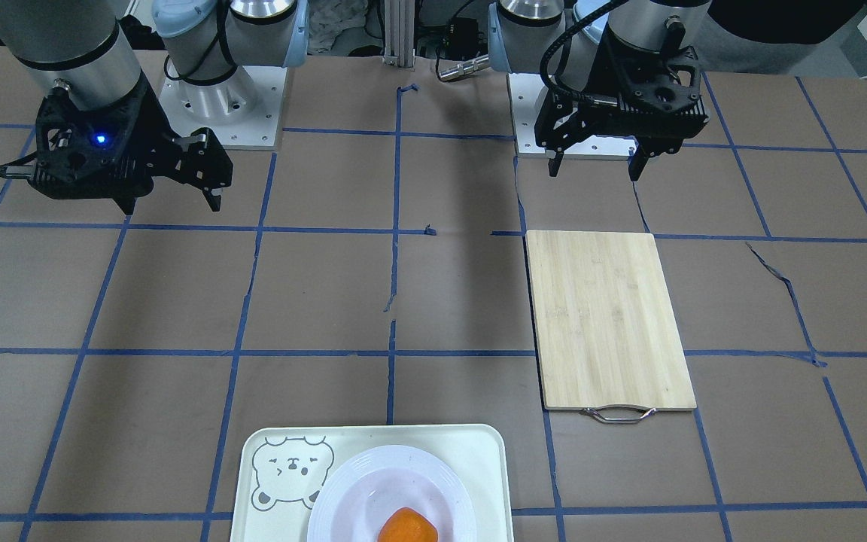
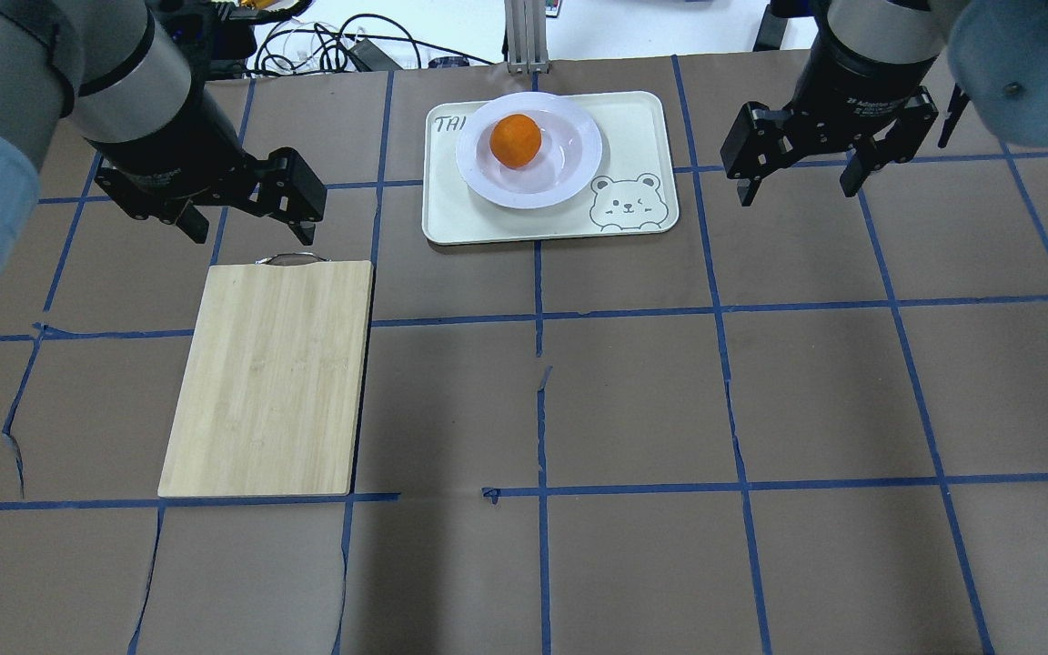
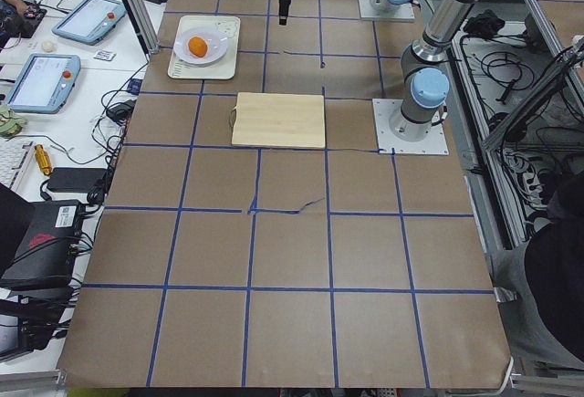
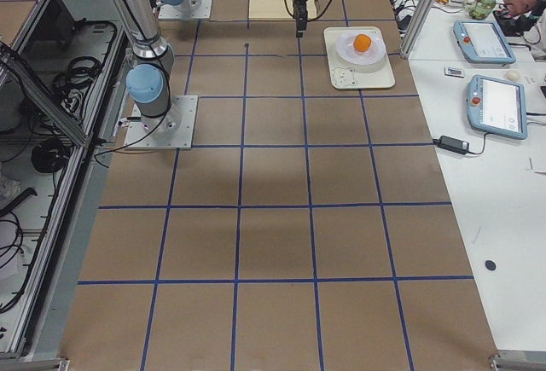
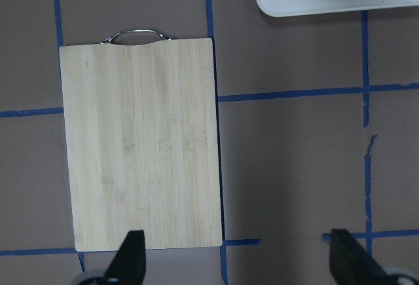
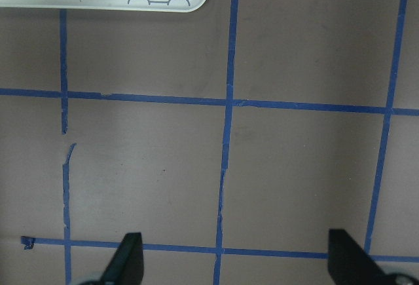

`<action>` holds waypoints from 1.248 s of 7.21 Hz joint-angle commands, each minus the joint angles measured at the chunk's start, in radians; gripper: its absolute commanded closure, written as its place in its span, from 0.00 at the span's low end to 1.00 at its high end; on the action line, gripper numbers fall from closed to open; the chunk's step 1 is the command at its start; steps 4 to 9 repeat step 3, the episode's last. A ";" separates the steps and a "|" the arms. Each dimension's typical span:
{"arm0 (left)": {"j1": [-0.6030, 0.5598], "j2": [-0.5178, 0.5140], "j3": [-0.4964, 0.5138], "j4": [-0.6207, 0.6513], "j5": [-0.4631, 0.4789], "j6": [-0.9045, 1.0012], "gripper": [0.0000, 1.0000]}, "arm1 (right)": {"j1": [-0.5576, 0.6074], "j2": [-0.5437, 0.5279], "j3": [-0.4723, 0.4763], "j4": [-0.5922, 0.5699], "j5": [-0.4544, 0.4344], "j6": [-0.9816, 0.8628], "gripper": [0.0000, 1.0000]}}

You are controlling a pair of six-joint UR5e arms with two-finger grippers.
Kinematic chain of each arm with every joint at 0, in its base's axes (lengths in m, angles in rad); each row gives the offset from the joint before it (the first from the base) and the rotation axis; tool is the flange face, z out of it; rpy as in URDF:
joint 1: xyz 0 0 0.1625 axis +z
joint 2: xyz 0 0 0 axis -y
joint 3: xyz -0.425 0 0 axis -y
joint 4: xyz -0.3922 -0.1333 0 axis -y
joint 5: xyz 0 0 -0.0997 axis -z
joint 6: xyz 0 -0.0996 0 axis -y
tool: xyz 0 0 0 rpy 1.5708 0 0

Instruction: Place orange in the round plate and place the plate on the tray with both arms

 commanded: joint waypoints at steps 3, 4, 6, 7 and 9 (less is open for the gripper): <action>0.000 0.000 0.000 0.000 0.002 0.000 0.00 | 0.000 -0.007 -0.005 0.010 -0.059 -0.001 0.00; 0.000 0.000 0.000 0.000 0.002 0.000 0.00 | 0.000 -0.007 -0.005 0.010 -0.059 -0.001 0.00; 0.000 0.000 0.000 0.000 0.002 0.000 0.00 | 0.000 -0.007 -0.005 0.010 -0.059 -0.001 0.00; 0.000 0.000 0.000 0.000 0.002 0.000 0.00 | 0.000 -0.007 -0.005 0.010 -0.059 -0.001 0.00; 0.000 0.000 0.000 0.000 0.002 0.000 0.00 | 0.000 -0.007 -0.005 0.010 -0.059 -0.001 0.00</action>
